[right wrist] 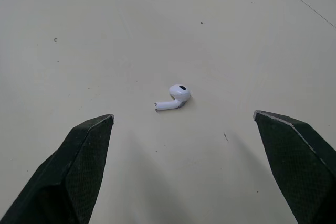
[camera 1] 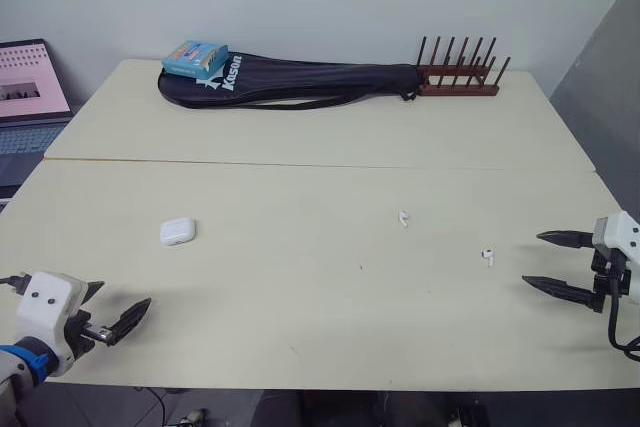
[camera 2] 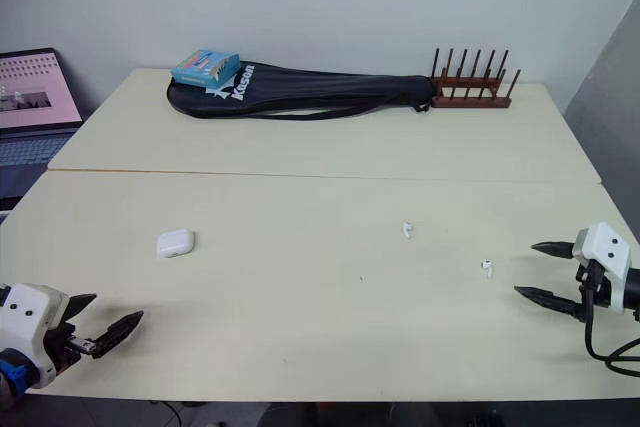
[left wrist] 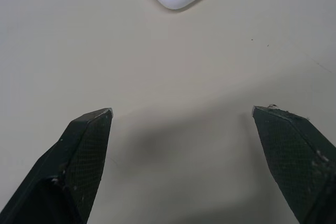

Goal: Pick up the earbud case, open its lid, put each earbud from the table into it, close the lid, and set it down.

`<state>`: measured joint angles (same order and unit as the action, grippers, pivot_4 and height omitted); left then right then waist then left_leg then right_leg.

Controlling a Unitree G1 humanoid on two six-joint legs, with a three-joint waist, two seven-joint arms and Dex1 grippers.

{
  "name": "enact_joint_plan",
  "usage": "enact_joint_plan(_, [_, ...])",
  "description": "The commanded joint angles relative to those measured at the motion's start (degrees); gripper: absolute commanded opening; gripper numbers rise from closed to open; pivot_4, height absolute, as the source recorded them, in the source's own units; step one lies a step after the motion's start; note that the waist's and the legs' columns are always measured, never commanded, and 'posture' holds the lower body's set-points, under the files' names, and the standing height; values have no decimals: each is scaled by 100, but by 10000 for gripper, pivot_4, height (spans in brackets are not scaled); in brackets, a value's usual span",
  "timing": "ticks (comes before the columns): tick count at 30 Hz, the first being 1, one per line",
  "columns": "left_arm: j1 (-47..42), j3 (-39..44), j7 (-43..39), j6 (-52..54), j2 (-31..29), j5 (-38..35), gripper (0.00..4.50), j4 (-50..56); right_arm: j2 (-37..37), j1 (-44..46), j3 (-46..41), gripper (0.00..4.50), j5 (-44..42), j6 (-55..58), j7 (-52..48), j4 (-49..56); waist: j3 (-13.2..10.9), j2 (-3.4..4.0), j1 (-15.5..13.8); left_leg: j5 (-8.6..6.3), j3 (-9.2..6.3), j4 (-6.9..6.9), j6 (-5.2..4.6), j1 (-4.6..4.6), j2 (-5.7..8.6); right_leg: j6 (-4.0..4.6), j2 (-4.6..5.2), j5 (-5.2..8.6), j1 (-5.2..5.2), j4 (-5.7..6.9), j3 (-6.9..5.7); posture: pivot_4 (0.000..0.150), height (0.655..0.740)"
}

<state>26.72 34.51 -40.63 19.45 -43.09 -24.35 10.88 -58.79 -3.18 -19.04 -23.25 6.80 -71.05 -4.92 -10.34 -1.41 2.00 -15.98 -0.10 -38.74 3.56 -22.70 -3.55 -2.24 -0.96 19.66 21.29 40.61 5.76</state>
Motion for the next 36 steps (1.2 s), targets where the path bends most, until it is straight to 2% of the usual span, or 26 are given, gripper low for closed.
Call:
enact_joint_plan(1, [-107,186,-157,-66,-136,-54,45000,161,-68,57,-69,44760,88,-174,-61,-24,0,0,1,0,0,0,0,0,0,0,0,0,0,0,0,1500,7274])
enact_joint_plan(9, [-223,127,-694,-428,-115,-33,45000,204,40,85,-35,44760,362,-782,-44,-243,0,0,0,0,3,0,0,0,0,0,0,0,0,-3,1,1500,7274])
enact_joint_plan(21, [-21,421,-608,-367,242,-202,45000,327,-14,51,-123,44760,215,-567,-266,-235,0,0,0,-1,2,0,-1,0,0,0,0,0,-2,-3,1,1500,7274])
enact_joint_plan(28, [178,457,-118,62,819,-522,45000,899,-31,62,-119,44760,234,-589,-398,-219,0,-1,0,-1,2,-1,-1,0,0,0,1,0,-4,-5,1,1500,7274])
enact_joint_plan(31, [73,391,451,252,1192,-523,45000,1198,-17,183,-95,44760,194,-556,-386,-93,0,-1,0,-1,0,-1,-2,2,1,0,1,0,-8,-5,1,1500,7274])
enact_joint_plan(36, [-348,-67,1676,551,1968,-271,45000,1679,-4,709,215,44760,-199,160,-414,760,1,2,4,-1,0,-4,-1,19,1,0,0,-1,-23,-1,4,1500,7274])
